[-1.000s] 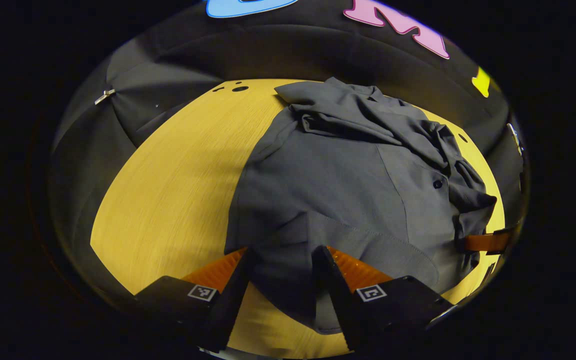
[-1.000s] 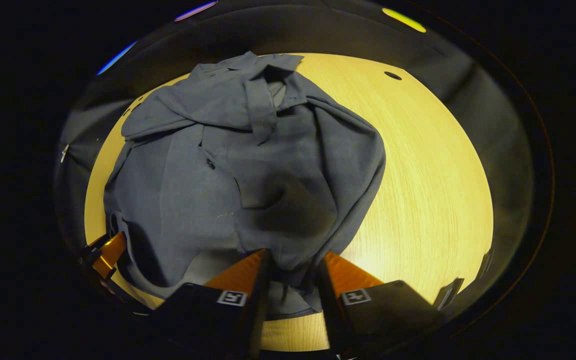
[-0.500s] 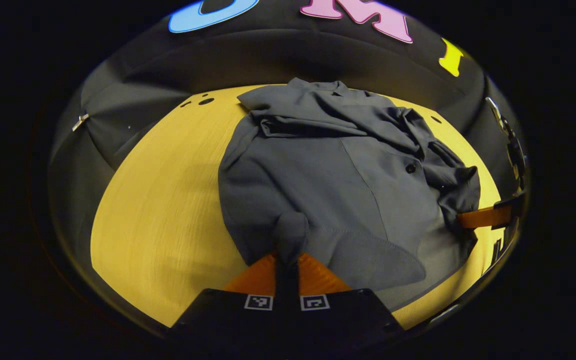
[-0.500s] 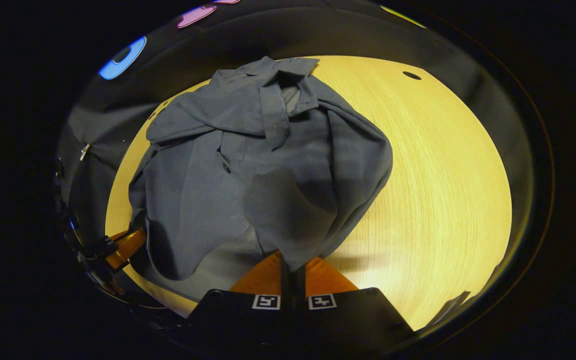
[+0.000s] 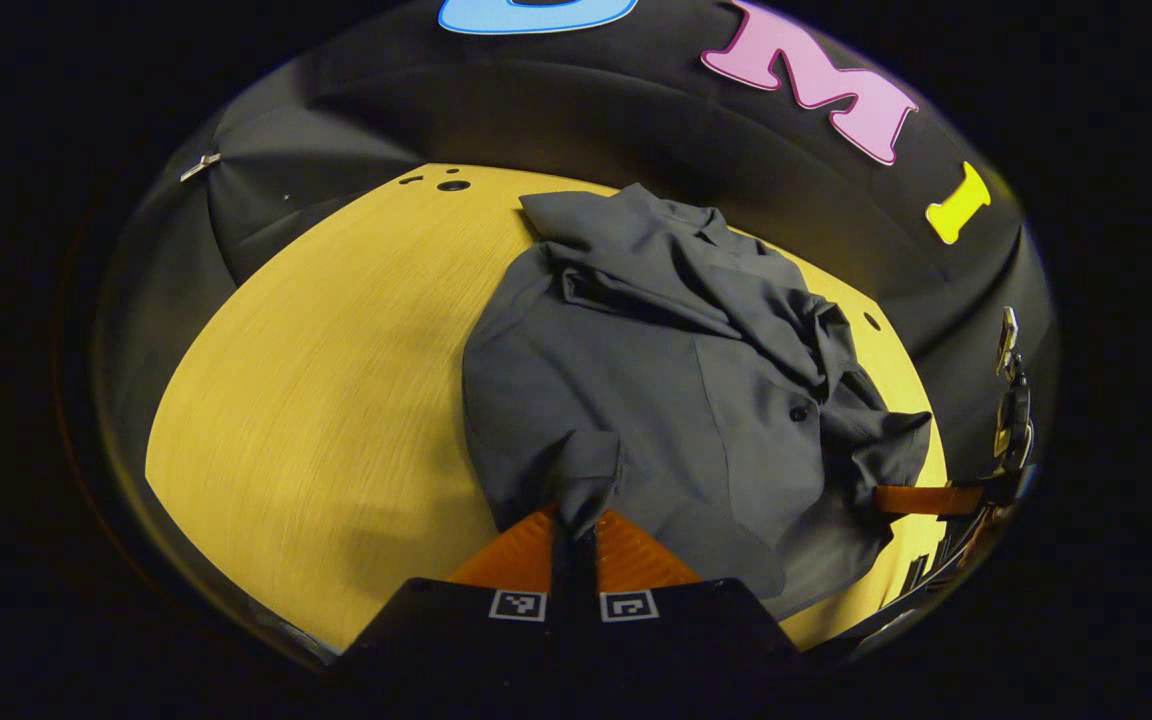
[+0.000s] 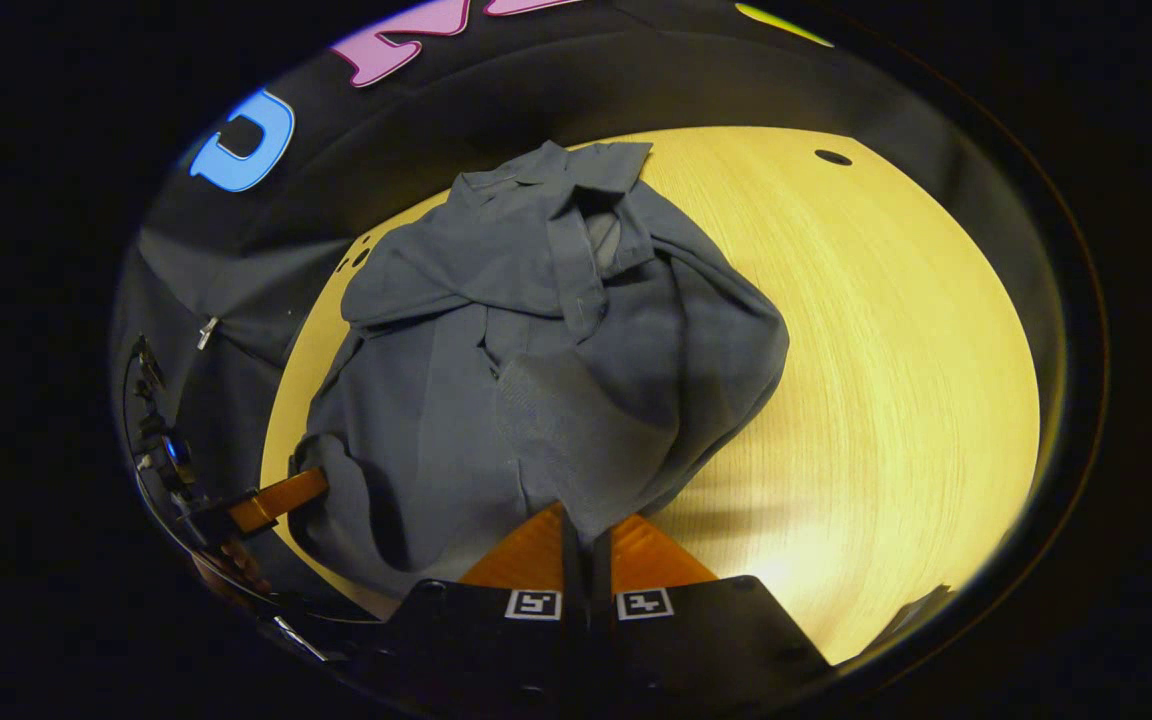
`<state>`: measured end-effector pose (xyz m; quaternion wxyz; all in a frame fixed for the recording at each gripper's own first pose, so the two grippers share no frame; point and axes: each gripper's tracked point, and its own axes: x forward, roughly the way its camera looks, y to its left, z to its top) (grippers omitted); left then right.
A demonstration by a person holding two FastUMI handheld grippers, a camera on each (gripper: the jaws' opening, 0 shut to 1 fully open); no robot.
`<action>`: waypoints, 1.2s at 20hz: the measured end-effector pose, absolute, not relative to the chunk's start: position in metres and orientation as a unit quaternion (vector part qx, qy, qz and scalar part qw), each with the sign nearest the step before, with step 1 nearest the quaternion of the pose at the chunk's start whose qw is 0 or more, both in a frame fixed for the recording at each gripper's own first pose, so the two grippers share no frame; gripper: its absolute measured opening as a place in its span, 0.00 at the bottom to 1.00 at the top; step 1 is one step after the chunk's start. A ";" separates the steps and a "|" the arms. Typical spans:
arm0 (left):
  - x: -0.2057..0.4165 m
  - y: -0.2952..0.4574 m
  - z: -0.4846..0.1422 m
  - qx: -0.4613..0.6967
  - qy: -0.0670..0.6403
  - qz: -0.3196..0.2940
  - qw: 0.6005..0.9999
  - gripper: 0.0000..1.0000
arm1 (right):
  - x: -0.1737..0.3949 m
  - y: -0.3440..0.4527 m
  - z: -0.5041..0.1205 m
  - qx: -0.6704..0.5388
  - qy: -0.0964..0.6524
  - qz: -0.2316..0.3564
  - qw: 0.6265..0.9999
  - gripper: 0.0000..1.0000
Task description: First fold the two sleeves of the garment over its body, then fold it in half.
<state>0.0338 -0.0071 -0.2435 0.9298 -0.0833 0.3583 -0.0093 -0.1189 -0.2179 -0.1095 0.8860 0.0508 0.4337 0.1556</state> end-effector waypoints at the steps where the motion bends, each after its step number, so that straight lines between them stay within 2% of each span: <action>1: 0.037 -0.007 -0.234 -0.082 0.353 -0.012 0.932 0.06 | -0.116 -0.214 -0.104 0.049 0.428 0.159 0.888 0.06; 8: 0.088 -0.010 -0.154 -0.089 0.288 -0.029 0.953 0.06 | -0.073 -0.198 -0.056 0.066 0.389 0.170 0.903 0.06; 9: 0.096 -0.011 -0.145 -0.096 0.282 -0.033 0.954 0.03 | -0.064 -0.196 -0.049 0.070 0.383 0.169 0.906 0.05; 10: 0.105 -0.011 -0.135 -0.102 0.275 -0.034 0.955 0.06 | -0.053 -0.193 -0.042 0.074 0.376 0.171 0.908 0.05; 16: 0.178 -0.017 -0.086 -0.132 0.236 -0.049 0.962 0.05 | 0.019 -0.177 -0.003 0.074 0.323 0.178 0.927 0.05; 24: 0.292 -0.002 -0.076 -0.135 0.200 -0.035 0.970 0.05 | 0.125 -0.156 0.031 0.132 0.270 0.158 0.941 0.05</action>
